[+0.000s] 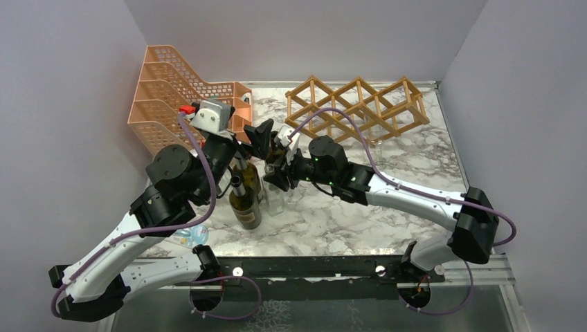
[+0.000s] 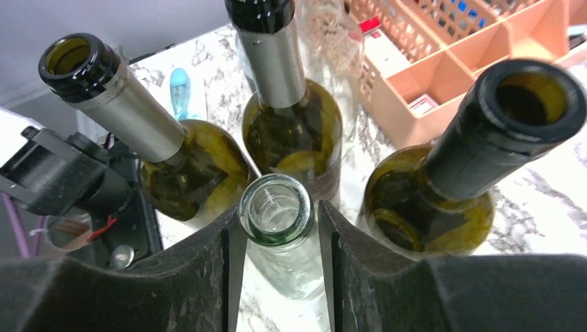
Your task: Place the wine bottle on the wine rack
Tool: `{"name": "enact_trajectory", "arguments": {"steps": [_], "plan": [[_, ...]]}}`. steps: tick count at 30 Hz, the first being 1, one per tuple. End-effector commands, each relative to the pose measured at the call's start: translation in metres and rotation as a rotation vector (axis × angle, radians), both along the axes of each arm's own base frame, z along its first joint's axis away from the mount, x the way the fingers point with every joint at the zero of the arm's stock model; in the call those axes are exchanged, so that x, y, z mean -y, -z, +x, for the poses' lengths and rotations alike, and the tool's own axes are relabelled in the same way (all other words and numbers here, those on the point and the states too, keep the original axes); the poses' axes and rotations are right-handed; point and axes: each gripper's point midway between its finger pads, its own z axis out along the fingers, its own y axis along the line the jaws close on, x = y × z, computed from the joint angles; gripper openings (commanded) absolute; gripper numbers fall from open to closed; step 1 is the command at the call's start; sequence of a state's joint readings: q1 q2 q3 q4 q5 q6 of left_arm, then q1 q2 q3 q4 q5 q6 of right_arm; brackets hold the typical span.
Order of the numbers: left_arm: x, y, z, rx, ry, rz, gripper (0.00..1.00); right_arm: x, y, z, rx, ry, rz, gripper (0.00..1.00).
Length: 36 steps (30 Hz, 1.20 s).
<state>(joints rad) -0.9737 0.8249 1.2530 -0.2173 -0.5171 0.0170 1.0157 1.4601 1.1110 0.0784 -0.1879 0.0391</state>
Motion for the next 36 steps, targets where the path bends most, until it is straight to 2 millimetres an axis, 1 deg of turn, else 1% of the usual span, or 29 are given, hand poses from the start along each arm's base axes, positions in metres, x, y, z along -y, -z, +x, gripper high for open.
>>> {"name": "enact_trajectory", "arguments": {"steps": [1,3,7,9,12,15,18,20,24,29,33,36], "plan": [[-0.001,-0.002,0.000,0.004,-0.006,0.015,0.99,-0.008,-0.028,0.000,0.102,-0.028,0.088,0.39],[0.000,-0.001,0.001,0.001,-0.001,0.021,0.99,-0.006,-0.031,-0.002,0.115,-0.038,0.090,0.28],[0.001,0.001,0.000,0.000,0.003,0.027,0.99,0.000,-0.036,-0.004,0.145,-0.046,0.090,0.14],[0.002,0.001,0.000,0.001,0.008,0.030,0.99,0.005,-0.038,-0.005,0.157,-0.040,0.082,0.10],[0.002,0.002,-0.001,0.003,0.013,0.033,0.99,0.018,-0.045,-0.004,0.178,-0.001,0.076,0.08],[0.006,0.006,-0.001,0.001,0.026,0.046,0.99,0.035,-0.055,-0.005,0.194,0.044,0.085,0.08],[0.014,0.012,-0.001,-0.002,0.056,0.068,0.99,0.057,-0.065,-0.007,0.202,0.109,0.105,0.08],[0.024,0.019,-0.002,-0.004,0.097,0.093,0.99,0.074,-0.068,-0.006,0.199,0.168,0.108,0.07],[0.056,0.040,-0.009,0.000,0.246,0.179,0.99,0.115,-0.075,-0.003,0.193,0.317,0.123,0.06],[0.100,0.080,-0.023,0.003,0.462,0.274,0.99,0.164,-0.085,-0.002,0.172,0.494,0.151,0.05],[0.127,0.115,-0.029,-0.014,0.579,0.294,0.99,0.191,-0.098,-0.009,0.164,0.555,0.178,0.05],[0.141,0.136,-0.030,-0.032,0.625,0.289,0.99,0.206,-0.109,-0.015,0.157,0.579,0.200,0.05]]}}
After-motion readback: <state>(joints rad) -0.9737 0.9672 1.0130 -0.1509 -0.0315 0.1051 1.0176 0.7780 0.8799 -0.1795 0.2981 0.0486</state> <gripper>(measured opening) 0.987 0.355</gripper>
